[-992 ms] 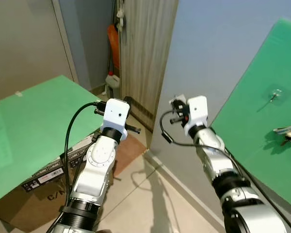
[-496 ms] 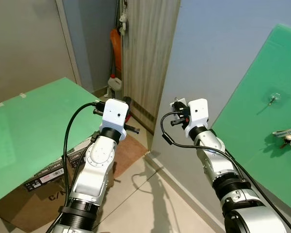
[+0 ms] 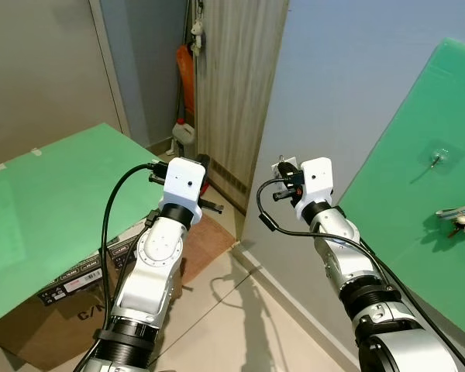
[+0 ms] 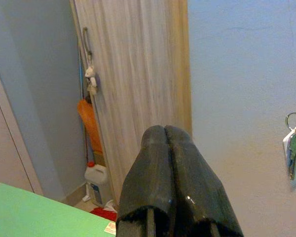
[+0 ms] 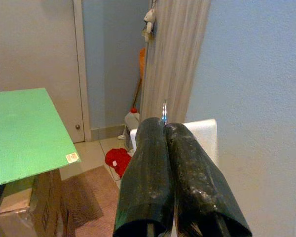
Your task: Hang keys on a hook
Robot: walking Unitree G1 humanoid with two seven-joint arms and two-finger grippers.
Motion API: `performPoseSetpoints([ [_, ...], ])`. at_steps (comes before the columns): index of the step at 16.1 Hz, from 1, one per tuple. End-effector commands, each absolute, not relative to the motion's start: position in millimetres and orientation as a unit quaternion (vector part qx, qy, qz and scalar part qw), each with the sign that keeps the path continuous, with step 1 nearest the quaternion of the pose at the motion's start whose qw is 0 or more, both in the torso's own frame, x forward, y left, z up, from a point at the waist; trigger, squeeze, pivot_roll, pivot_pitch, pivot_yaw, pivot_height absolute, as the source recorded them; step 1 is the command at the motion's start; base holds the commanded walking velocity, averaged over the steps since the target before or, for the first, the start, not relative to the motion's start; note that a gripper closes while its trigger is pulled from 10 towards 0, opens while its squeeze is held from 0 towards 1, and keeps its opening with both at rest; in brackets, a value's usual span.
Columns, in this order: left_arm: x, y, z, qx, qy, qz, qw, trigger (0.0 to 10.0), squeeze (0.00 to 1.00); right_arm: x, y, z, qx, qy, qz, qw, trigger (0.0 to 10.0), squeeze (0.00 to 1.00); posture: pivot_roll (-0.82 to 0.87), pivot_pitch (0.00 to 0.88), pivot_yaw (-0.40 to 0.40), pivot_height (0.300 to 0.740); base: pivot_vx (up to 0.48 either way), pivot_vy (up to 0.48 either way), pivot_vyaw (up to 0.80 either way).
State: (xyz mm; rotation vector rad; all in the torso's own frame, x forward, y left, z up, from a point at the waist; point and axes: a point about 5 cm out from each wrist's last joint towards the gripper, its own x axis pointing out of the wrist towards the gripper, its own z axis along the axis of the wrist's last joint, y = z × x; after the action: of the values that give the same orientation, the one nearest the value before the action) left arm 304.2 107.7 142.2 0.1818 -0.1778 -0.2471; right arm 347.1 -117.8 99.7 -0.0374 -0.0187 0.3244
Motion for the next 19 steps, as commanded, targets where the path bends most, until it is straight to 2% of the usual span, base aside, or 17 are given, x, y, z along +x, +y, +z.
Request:
performPoseSetpoints([
  [1, 304.1, 105.2, 139.2, 0.083, -0.079, -0.129, 0.985, 10.0, 0.00, 348.9, -123.8, 105.2, -0.012, -0.018, 0.150, 0.988, 0.0, 0.00, 0.09, 0.000, -0.071, 0.740, 0.000, 0.000, -0.54],
  [3, 310.4, 99.4, 138.8, 0.087, -0.076, -0.157, 0.981, 10.0, 0.00, 351.1, -126.1, 107.3, -0.014, -0.020, 0.138, 0.990, 0.0, 0.00, 0.07, 0.000, -0.052, 0.740, 0.000, 0.000, -0.62],
  [7, 311.7, 100.3, 138.8, 0.090, -0.074, -0.159, 0.980, 10.0, 0.00, 351.2, -126.5, 105.7, -0.025, -0.015, 0.136, 0.990, 0.0, 0.00, 0.07, 0.000, -0.046, 0.740, 0.000, 0.000, -0.42],
  [8, 311.9, 100.4, 138.8, 0.090, -0.074, -0.159, 0.980, 10.0, 0.00, 351.1, -126.4, 105.6, -0.025, -0.015, 0.136, 0.990, 1.6, 0.00, 0.06, 0.000, -0.046, 0.740, 0.000, 0.000, 0.00],
  [9, 312.6, 100.5, 138.5, 0.090, -0.075, -0.159, 0.980, 10.0, 0.00, 351.3, -128.1, 104.2, -0.035, -0.010, 0.127, 0.991, 10.0, 0.00, 0.06, 0.000, -0.045, 0.740, 0.000, 0.000, 0.00],
  [11, 312.8, 100.2, 138.0, 0.089, -0.075, -0.161, 0.980, 10.0, 0.00, 351.0, -127.7, 104.3, -0.029, -0.010, 0.132, 0.991, 10.0, 0.00, 0.06, 0.000, -0.045, 0.740, 0.000, 0.000, 0.00],
  [19, 312.0, 99.5, 136.5, 0.090, -0.074, -0.164, 0.980, 10.0, 0.00, 351.7, -130.7, 103.9, -0.018, -0.005, 0.131, 0.991, 10.0, 0.00, 0.06, 0.000, -0.049, 0.740, 0.000, 0.000, -0.60],
])
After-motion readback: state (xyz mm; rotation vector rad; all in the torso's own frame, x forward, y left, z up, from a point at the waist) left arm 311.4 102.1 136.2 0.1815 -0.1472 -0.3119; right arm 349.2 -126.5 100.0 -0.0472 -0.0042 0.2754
